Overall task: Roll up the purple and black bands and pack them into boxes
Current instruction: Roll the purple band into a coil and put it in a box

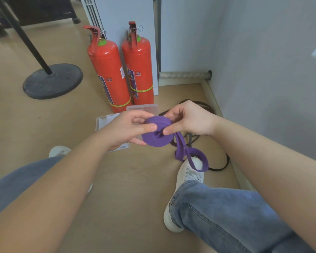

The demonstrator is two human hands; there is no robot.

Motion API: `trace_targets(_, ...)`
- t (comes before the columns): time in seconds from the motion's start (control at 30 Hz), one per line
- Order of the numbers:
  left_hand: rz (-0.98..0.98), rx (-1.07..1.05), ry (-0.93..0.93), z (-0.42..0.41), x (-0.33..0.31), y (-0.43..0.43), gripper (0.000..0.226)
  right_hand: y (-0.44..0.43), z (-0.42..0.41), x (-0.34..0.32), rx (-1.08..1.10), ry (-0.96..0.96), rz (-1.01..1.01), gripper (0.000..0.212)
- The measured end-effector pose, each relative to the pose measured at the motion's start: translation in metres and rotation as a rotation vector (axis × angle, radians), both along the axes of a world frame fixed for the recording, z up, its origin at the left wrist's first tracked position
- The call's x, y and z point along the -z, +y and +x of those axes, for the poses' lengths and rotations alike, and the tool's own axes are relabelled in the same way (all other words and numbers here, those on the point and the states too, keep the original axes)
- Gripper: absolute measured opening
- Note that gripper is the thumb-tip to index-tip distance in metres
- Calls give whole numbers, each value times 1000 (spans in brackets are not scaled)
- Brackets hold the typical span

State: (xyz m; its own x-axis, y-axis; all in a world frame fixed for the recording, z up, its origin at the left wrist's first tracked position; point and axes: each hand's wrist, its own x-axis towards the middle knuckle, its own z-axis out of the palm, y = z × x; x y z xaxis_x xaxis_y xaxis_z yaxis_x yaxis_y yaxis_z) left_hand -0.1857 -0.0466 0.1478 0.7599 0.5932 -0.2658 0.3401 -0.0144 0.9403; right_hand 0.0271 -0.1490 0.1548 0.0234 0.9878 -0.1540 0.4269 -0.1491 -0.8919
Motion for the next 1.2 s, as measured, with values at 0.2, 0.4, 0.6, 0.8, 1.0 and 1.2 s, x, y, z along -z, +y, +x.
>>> trace_targets(0.2, 5, -59, -56, 0, 2, 0, 22, 2, -3, -5, -7, -51, 23, 38)
trace_targets(0.4, -26, -79, -57, 2, 4, 0, 22, 0, 2, -2, 20, -49, 2, 33)
trace_targets(0.6, 348, 65, 112, 3, -9, 3, 43, 4, -7, -2, -58, -277, -1, 27)
trace_targets(0.8, 315, -30, 36, 4, -14, 5, 32, 2, -5, -5, 50, -63, 90, 32)
trace_targets(1.0, 92, -147, -114, 5, -7, 3, 29, -2, 8, -7, 156, 132, 95, 25)
trace_targets(1.2, 170, -71, -79, 7, -11, -1, 39, 2, 2, -14, 93, 103, 131, 27)
